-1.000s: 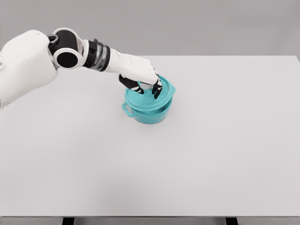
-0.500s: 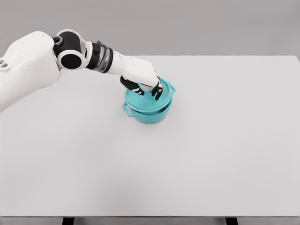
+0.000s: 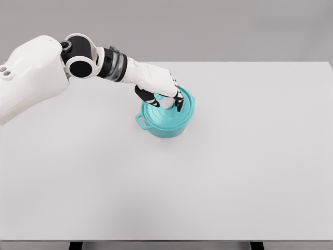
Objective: Cover the pot with left arm
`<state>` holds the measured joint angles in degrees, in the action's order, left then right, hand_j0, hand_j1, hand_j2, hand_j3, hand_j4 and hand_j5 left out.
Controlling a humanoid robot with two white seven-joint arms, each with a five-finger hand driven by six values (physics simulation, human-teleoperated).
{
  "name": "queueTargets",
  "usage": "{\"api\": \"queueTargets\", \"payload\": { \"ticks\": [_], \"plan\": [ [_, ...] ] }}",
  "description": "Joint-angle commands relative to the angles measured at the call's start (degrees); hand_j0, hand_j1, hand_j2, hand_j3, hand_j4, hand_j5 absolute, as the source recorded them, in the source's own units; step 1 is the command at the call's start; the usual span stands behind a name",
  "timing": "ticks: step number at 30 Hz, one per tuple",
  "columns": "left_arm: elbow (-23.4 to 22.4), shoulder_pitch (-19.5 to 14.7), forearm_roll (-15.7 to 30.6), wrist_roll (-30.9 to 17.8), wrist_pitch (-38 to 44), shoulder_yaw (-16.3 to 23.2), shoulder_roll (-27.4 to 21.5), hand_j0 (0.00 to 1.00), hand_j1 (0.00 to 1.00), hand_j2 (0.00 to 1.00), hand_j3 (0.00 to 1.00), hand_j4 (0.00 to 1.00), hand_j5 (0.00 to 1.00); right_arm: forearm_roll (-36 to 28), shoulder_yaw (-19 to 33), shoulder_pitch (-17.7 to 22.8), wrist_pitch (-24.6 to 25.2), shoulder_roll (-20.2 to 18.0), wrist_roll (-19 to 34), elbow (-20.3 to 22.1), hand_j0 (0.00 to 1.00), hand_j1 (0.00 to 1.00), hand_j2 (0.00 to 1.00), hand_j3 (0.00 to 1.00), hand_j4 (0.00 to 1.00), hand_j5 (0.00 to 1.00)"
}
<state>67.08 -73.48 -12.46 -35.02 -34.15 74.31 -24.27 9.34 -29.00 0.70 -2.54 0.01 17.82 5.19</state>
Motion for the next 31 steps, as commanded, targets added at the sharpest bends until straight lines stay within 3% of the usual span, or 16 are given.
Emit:
{"api": "queueTargets", "payload": {
  "ticks": [1, 13, 19, 25, 31],
  "plan": [
    [-0.02, 0.00, 0.24, 0.02, 0.14, -0.04, -0.08, 0.72, 0.72, 0.72, 0.72, 0.72, 0.72, -0.02, -0.01, 0.00, -0.01, -0.01, 0.02, 0.00, 1.00, 1.00, 1.00, 1.00, 1.00, 1.00],
    [-0.11, 0.00, 0.24, 0.02, 0.14, -0.13, -0.96, 1.00, 1.00, 1.00, 1.00, 1.00, 1.00, -0.02, -0.01, 0.00, -0.01, -0.01, 0.02, 0.00, 1.00, 1.00, 1.00, 1.00, 1.00, 1.00],
    [0.42, -2.64, 2.09, 0.02, -0.65, -0.66, -7.90, 1.00, 1.00, 1.00, 1.00, 1.00, 1.00, -0.02, -0.01, 0.00, -0.01, -0.01, 0.02, 0.00, 1.00, 1.00, 1.00, 1.00, 1.00, 1.00],
    [-0.19, -2.02, 2.09, 0.02, -0.85, -1.54, -17.30, 1.00, 1.00, 1.00, 1.00, 1.00, 1.00, -0.02, -0.01, 0.00, -0.01, -0.01, 0.02, 0.00, 1.00, 1.00, 1.00, 1.00, 1.00, 1.00],
    [-2.13, -1.32, 2.00, 0.02, -0.85, -1.62, -18.01, 1.00, 1.00, 1.00, 1.00, 1.00, 1.00, -0.02, -0.01, 0.00, -0.01, -0.01, 0.02, 0.00, 1.00, 1.00, 1.00, 1.00, 1.00, 1.00]
  ]
}}
